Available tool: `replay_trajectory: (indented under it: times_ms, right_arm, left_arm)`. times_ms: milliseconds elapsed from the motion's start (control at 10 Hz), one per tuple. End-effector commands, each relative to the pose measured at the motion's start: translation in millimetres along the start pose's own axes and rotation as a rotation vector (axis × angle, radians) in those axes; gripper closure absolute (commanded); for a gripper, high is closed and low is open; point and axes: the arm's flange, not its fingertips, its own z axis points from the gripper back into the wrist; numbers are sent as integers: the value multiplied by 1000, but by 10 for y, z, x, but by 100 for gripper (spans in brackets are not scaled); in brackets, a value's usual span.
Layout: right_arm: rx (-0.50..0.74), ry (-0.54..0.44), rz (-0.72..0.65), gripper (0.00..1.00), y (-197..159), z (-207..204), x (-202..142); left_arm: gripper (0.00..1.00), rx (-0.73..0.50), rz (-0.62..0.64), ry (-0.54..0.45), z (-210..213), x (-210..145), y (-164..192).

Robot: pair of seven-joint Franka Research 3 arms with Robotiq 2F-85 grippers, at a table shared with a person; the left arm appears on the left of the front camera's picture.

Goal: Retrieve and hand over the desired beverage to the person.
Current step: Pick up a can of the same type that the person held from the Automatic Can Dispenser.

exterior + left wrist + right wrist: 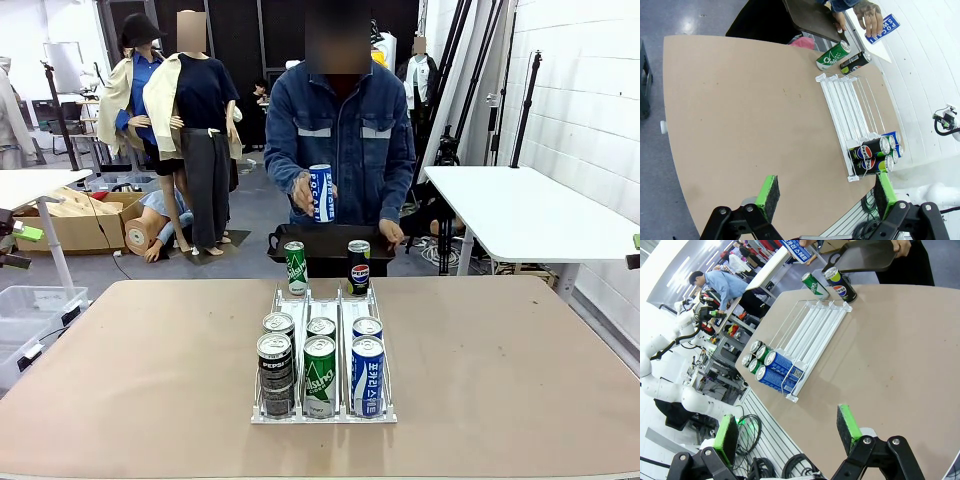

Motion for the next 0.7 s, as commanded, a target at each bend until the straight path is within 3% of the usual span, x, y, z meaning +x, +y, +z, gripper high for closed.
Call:
replay_trajectory:
  times_ms: [0,600]
  right_arm:
    - [8,5,5,0,-9,4,-15]
    - [8,5,5,0,-9,4,-15]
  left_arm:
    - [0,-1,-2,-2,15,-11,-1]
    - [0,-1,-2,-2,15,-11,-1]
